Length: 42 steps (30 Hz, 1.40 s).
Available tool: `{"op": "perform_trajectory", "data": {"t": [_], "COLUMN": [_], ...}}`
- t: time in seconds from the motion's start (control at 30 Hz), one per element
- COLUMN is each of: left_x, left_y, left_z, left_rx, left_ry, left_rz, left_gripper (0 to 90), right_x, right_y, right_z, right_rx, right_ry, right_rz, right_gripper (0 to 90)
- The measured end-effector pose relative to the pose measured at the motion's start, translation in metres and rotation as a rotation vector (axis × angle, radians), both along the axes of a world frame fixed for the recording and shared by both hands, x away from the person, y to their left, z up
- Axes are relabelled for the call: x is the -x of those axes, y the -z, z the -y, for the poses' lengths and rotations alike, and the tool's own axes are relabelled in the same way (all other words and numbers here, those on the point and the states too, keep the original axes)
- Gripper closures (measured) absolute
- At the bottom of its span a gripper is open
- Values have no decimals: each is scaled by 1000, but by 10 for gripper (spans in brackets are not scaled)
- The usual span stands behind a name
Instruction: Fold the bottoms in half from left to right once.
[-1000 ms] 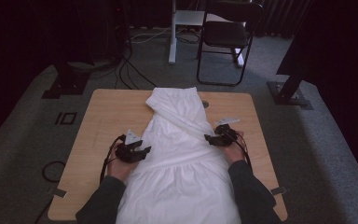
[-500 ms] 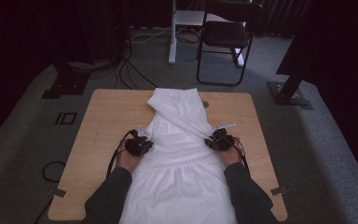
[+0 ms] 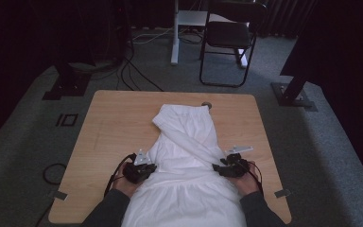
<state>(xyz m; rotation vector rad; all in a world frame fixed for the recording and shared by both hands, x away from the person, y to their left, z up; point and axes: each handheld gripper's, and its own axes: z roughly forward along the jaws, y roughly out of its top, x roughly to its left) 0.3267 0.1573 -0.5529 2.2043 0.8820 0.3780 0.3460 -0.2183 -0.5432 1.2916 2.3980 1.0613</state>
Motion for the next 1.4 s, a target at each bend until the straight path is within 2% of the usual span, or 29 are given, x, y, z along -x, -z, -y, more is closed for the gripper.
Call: {"op": "perform_trajectory", "data": {"t": [0.1, 0.2, 0.23, 0.3, 0.33, 0.37, 0.43, 0.47, 0.53, 0.57, 0.67, 0.73, 0.77, 0.83, 0.87, 0.9, 0.97, 1.03, 1.1, 1.17, 1.27, 1.3, 1.33, 1.37, 1.4], "left_x": [1, 1, 2, 2, 2, 2, 3, 4, 4, 5, 5, 5, 5, 3, 0, -4, -16, -33, -55, -77, -99, -102, -102, -102, -96], "left_y": [1, 2, 2, 3, 3, 3, 2, 2, 1, 1, 0, -2, -5, -11, -16, -22, -35, -46, -49, -43, -22, -15, -9, -9, -6], "left_z": [1, 0, -1, -1, -1, -1, -2, -2, -2, -1, -1, -1, 0, 1, 1, 0, 3, 10, 19, 31, 45, 47, 47, 47, 45], "left_rx": [-3, 8, 15, 19, 20, 18, 11, 5, -2, -3, -7, -12, -38, -88, -79, -51, -29, -5, 22, 25, -33, -41, -56, -56, -27], "left_ry": [0, -1, -4, -4, -6, -4, -3, -1, -1, -2, -6, -8, -9, -36, -38, -40, -56, -59, -72, -77, -93, -91, -90, -90, -97], "left_rz": [11, 17, 19, 21, 20, 21, 19, 20, 19, 17, 7, -18, -26, -20, -9, 6, 49, 85, 89, 75, 29, 6, 4, 4, 25], "left_gripper": [853, 853, 853, 853, 853, 853, 854, 854, 856, 857, 856, 848, 807, 625, 596, 580, 533, 527, 521, 534, 591, 646, 731, 776, 776], "right_x": [-15, -37, -44, -57, -62, -69, -82, -89, -100, -102, -100, -98, -98, -98, -98, -98, -97, -97, -96, -96, -95, -94, -93, -93, -91], "right_y": [-12, -13, -11, -8, -8, -8, -10, -9, -3, 0, 4, 4, 4, 4, 4, 4, 4, 4, 4, 4, 5, 5, 5, 5, 6], "right_z": [-19, -46, -54, -63, -63, -59, -39, -26, 0, 7, 12, 9, 8, 7, 7, 6, 4, 3, 1, 0, 0, 0, 0, 0, 1], "right_rx": [-12, 29, 39, 60, 90, 102, 74, 57, -16, -17, -17, 6, 12, 14, 14, 16, 18, 24, 32, 42, 46, 45, 47, 47, 53], "right_ry": [-48, -118, -134, -177, -156, -105, 18, 93, 185, 214, 202, 188, 186, 183, 182, 181, 180, 174, 174, 173, 167, 165, 163, 163, 160], "right_rz": [59, 55, 45, 42, 42, 42, 47, 36, -38, -63, -56, -44, -41, -38, -37, -34, -31, -23, -18, -12, -1, 0, 3, 3, 8], "right_gripper": [397, 373, 404, 658, 721, 776, 831, 837, 836, 833, 790, 769, 768, 770, 774, 775, 786, 795, 804, 812, 831, 840, 847, 847, 851]}}
